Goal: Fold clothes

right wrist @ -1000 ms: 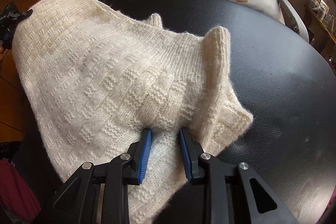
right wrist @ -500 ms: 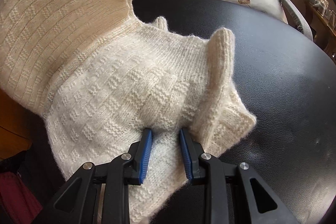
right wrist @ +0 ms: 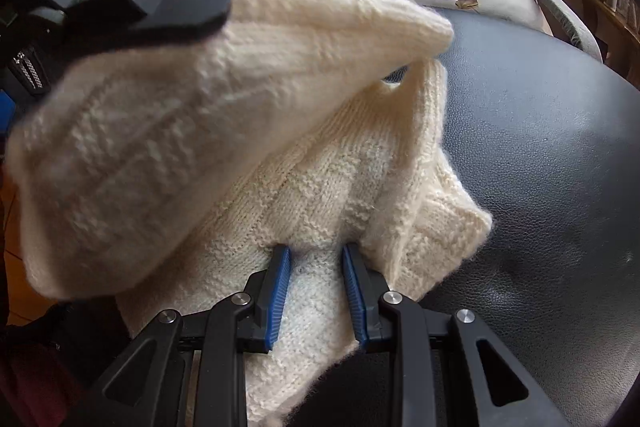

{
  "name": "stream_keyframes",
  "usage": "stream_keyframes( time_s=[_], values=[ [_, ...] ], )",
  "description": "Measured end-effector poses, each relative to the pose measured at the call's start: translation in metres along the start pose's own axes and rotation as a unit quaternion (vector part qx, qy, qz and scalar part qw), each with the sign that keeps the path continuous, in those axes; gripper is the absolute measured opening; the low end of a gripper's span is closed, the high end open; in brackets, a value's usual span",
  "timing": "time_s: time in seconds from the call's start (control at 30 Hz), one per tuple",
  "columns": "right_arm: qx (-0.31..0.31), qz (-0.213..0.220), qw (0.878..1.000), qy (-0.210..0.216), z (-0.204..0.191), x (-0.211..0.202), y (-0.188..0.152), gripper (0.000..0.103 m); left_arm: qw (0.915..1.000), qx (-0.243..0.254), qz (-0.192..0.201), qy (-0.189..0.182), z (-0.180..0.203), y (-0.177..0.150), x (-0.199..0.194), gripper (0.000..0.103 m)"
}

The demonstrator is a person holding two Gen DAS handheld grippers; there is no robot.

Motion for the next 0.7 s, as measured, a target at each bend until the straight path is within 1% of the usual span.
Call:
stream_keyframes(
  time_s=[0.13,0.23,0.3,0.33,0.37,0.4,0.43,0.47,0.5,0.6,0.67,0.7],
  values=[
    [0.004,0.009,1.0,0.003,0.0,-0.003,-0.005,0.028,0.9999,-0.002,0.003,0.012,-0.001,-0.015,0.011,0.017],
    [0.005,0.013,1.0,0.003,-0.001,-0.005,-0.008,0.028,0.9996,-0.006,0.0,0.026,-0.006,-0.017,0.024,0.017],
    [0.005,0.013,1.0,0.001,-0.003,-0.008,-0.011,0.028,0.9993,-0.016,-0.009,0.033,-0.008,-0.016,0.033,0.018],
    [0.006,0.015,1.0,0.0,-0.004,-0.009,-0.012,0.028,0.9993,-0.017,-0.014,0.031,-0.009,-0.017,0.034,0.02],
    [0.007,0.017,1.0,0.0,-0.004,-0.011,-0.014,0.028,0.9994,-0.02,-0.018,0.02,-0.008,-0.017,0.03,0.024],
    [0.009,0.02,1.0,-0.001,-0.005,-0.013,-0.016,0.028,0.9994,-0.024,-0.023,0.009,-0.008,-0.018,0.025,0.026],
    [0.011,0.022,1.0,0.0,-0.006,-0.015,-0.019,0.028,0.9992,-0.026,-0.03,-0.004,-0.004,-0.018,0.02,0.033],
    [0.014,0.024,1.0,0.0,-0.006,-0.017,-0.022,0.028,0.9991,-0.023,-0.033,-0.012,-0.001,-0.019,0.011,0.036],
    [0.015,0.026,1.0,0.0,-0.007,-0.019,-0.024,0.028,0.9991,-0.016,-0.033,-0.02,0.004,-0.021,0.001,0.037],
    [0.021,0.035,0.999,0.001,-0.007,-0.024,-0.029,0.028,0.999,0.008,-0.01,-0.042,0.008,-0.024,-0.042,0.041],
    [0.032,0.048,0.998,0.006,-0.005,-0.027,-0.033,0.028,0.998,0.026,0.013,-0.056,0.008,-0.024,-0.071,0.047],
    [0.035,0.053,0.998,0.007,0.001,-0.031,-0.034,0.028,0.9976,0.038,0.035,-0.045,0.004,-0.024,-0.086,0.049]
  ],
)
Point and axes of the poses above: each gripper's, at about its wrist camera, not at the fingertips, and x roughly the way its jaws point, z to its right, y to its top, the point moved 1 cm from there along x, roughly the way its jaws point, and after that the axes turned 15 degrees about -x, right-handed, at the moved point
